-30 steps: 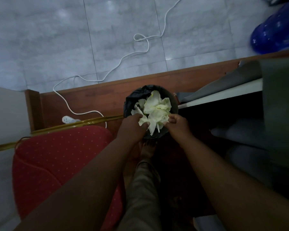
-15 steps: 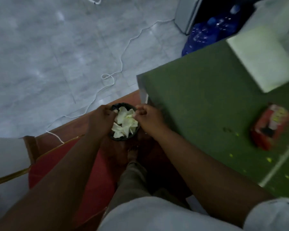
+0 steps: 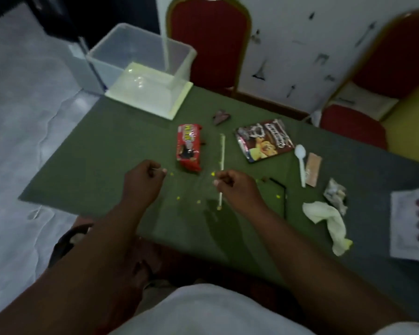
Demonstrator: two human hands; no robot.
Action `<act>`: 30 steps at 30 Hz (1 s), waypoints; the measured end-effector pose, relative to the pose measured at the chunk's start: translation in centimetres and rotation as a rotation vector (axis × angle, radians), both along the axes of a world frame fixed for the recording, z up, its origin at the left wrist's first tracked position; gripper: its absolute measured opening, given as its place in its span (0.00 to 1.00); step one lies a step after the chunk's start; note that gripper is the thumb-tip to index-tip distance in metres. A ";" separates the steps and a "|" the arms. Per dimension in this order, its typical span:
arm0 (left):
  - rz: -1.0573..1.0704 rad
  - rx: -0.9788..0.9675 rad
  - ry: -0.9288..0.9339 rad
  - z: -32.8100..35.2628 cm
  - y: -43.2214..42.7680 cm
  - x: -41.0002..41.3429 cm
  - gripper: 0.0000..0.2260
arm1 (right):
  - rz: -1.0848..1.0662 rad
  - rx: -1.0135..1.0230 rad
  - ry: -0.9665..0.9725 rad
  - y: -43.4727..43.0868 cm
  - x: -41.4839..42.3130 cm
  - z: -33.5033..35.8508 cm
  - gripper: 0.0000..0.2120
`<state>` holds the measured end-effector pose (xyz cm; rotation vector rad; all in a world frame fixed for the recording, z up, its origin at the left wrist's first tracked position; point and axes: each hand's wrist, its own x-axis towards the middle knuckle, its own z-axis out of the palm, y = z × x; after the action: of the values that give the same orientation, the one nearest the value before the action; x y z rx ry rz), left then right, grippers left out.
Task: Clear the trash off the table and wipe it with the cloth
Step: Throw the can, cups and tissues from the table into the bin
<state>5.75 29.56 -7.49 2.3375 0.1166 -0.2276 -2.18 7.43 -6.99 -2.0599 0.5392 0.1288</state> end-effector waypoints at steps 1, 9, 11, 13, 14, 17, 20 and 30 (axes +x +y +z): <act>-0.059 0.009 0.024 0.0 -2.2 0.0 0.08 | -0.069 -0.012 0.002 -2.4 -1.2 -0.1 0.08; -0.405 0.373 0.127 -3.3 -14.1 -0.3 0.14 | -0.516 -0.401 0.140 -17.2 -11.9 -2.9 0.11; -0.442 0.441 0.160 -4.3 -15.9 -0.4 0.16 | -0.560 -0.511 0.265 -19.4 -13.8 -3.9 0.19; -0.438 0.481 0.186 -4.8 -16.7 -0.5 0.18 | -0.567 -0.583 0.350 -20.5 -14.9 -4.8 0.24; -0.429 0.500 0.191 -5.1 -16.9 -0.5 0.19 | -0.555 -0.616 0.383 -20.7 -15.2 -5.1 0.26; -0.414 0.554 0.201 -5.5 -17.4 -0.6 0.22 | -0.488 -0.662 0.472 -20.9 -15.3 -5.9 0.27; -0.419 0.575 0.231 -5.6 -17.5 -0.7 0.20 | -0.447 -0.666 0.508 -20.9 -15.1 -6.5 0.21; -0.351 0.458 0.282 -5.8 -17.0 -0.6 0.12 | -0.487 -0.469 0.257 -21.1 -14.3 -6.5 0.11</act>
<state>5.10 12.54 -13.33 2.7569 -0.1199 -0.7760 -16.49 -13.69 -13.50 -2.3018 1.3149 -0.0275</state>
